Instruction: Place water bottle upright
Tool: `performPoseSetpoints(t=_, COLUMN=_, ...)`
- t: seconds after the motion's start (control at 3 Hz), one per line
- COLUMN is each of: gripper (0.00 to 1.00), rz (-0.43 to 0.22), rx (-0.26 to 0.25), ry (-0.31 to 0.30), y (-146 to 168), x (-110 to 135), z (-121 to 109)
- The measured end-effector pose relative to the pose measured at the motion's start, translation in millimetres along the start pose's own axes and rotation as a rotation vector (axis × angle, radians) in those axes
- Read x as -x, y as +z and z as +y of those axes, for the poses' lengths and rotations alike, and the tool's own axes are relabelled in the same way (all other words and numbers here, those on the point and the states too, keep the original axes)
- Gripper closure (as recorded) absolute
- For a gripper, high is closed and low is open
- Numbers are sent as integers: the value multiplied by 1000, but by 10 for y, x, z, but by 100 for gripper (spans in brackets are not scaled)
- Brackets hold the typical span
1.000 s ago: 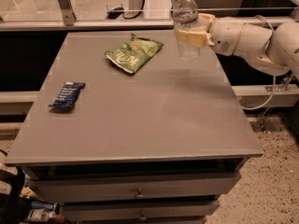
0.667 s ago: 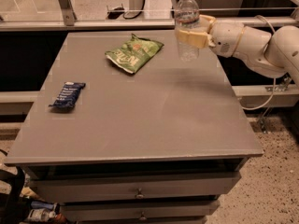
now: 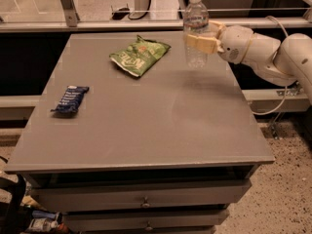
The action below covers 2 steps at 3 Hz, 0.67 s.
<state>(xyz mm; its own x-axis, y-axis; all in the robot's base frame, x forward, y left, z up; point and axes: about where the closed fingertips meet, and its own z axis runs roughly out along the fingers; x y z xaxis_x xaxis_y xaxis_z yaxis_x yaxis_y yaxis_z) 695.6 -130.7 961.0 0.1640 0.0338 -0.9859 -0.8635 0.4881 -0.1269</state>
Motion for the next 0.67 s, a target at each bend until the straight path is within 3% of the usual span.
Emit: performPoseSetpoints(t=0.67, gripper=100, rz=-19, rx=-16, ry=39, y=-65, x=-182, z=-120)
